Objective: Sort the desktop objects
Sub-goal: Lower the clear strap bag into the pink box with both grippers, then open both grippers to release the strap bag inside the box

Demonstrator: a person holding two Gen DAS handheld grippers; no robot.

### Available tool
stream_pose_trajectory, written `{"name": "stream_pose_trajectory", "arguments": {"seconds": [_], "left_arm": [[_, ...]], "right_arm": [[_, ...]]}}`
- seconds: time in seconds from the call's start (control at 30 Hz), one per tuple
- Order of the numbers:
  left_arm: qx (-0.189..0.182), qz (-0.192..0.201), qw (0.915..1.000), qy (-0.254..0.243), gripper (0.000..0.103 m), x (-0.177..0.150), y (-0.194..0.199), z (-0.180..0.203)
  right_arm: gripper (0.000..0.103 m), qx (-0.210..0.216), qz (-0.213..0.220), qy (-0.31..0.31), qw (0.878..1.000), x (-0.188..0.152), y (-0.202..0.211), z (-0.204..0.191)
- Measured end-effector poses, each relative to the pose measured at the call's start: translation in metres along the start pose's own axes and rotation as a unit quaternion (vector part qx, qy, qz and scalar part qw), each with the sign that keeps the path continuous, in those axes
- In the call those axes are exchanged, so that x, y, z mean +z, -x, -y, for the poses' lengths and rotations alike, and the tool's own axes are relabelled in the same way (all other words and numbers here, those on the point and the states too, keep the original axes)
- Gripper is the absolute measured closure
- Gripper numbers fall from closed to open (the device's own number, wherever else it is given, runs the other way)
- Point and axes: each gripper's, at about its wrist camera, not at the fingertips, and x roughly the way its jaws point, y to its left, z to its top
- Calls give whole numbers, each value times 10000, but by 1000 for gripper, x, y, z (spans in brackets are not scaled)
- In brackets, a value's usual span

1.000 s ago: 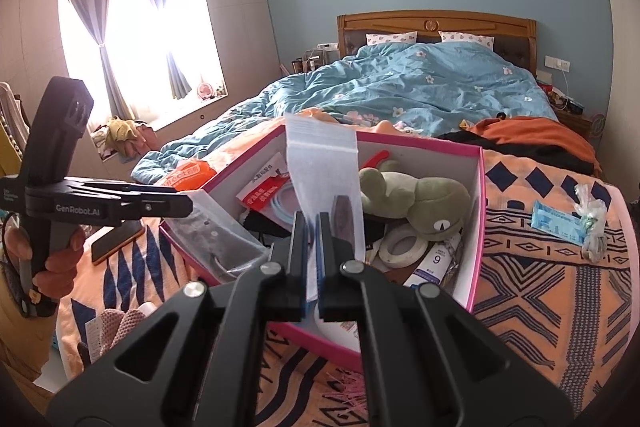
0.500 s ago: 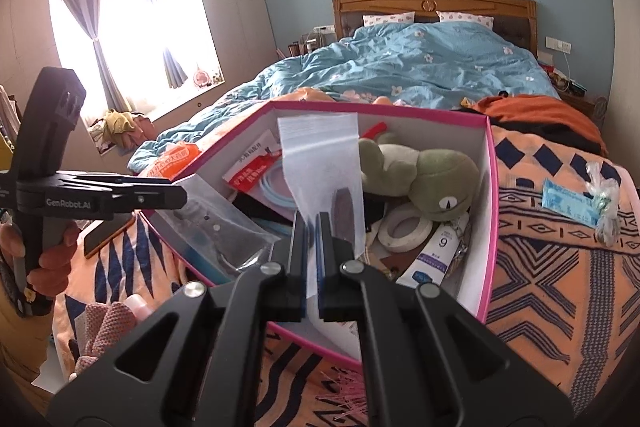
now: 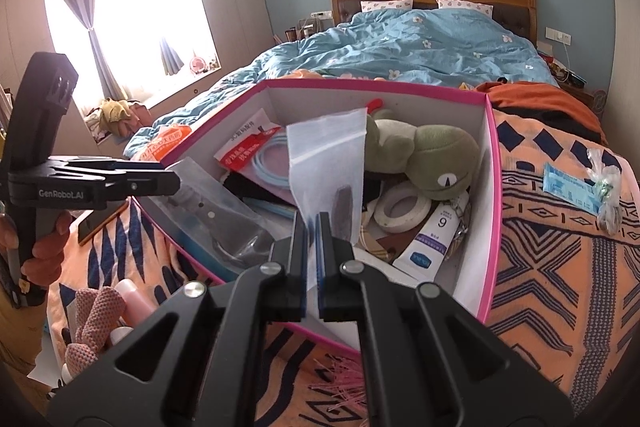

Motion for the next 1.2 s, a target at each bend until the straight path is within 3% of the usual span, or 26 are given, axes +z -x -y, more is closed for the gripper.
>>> {"name": "stream_pose_trajectory", "arguments": {"seconds": [0.23,0.4,0.67,0.8,1.2], "left_arm": [[69,36,9997,-218,46,0,1,13],[63,-12,9996,-265,46,-3,-2,16],[-1,-32,9996,-280,46,-7,-2,18],[-56,2,9995,-297,46,-10,1,19],[-99,200,9984,-519,43,-24,17,27]], "right_arm": [[99,21,-1,36,10000,1,2,-2],[98,-141,-281,109,9994,-4,0,1],[88,-450,-598,141,9971,-8,7,13],[73,-671,-597,157,9958,-10,20,18],[72,-677,-239,1,9974,-17,50,24]]}}
